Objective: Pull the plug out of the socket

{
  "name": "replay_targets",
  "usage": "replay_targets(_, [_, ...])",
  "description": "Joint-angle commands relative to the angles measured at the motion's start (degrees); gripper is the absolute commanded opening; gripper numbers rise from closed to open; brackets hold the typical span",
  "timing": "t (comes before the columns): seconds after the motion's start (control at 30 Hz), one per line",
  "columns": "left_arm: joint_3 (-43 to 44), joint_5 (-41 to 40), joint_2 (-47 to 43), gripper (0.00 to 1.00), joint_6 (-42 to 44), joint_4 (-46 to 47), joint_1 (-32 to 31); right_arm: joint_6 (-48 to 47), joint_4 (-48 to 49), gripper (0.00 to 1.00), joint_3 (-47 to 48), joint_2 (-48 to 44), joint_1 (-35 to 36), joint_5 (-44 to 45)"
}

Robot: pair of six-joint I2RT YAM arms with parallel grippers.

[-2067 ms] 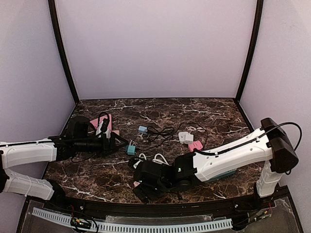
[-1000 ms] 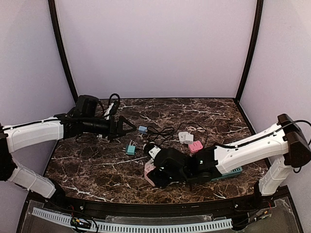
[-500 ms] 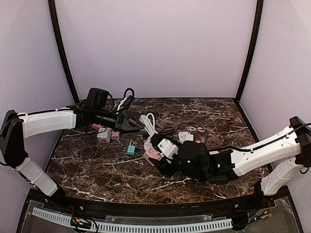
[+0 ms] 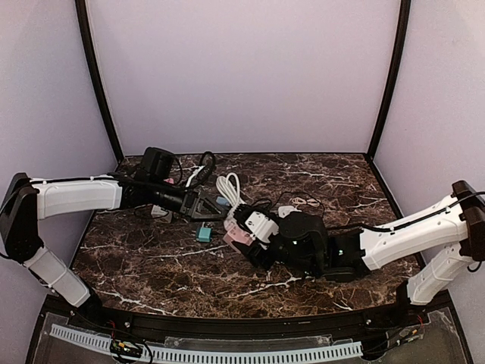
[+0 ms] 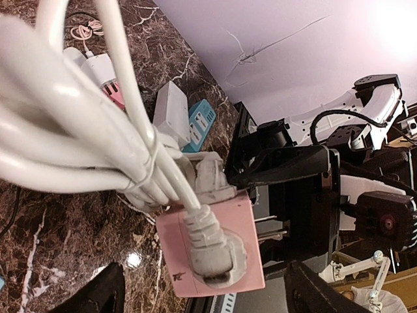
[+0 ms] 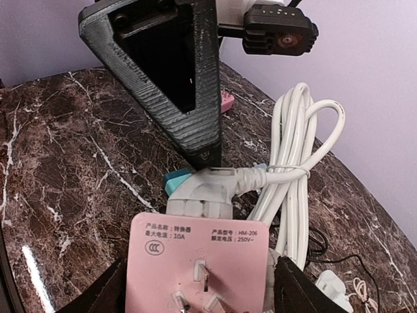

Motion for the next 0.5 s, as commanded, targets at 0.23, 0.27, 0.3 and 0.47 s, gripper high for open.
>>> replay_targets(0.23, [-0.32,-1.55,1.48,0.69,0.11,1.03,-1.32,-1.69,4.37,0.0,6.93,2.71,0.2,-0.96])
replay_targets(0.27, [-0.3,-1.84,1.49,0.69,0.18,0.81,-1.33,-1.69,4.1,0.0,7.31,3.11,0.26,-0.81])
replay_targets(0.3, [-0.05,-2.68,1.55,0.68,0.81,-0.21,-1.38,-1.62,3.74,0.0,7.68,3.66,0.31,-0.56])
replay_targets(0.47, [1.68,-12.2,0.18,0.68,5.1,-6.97,-1.22,1.93,-1.19,0.0,8.3,3.76,0.19,-1.68])
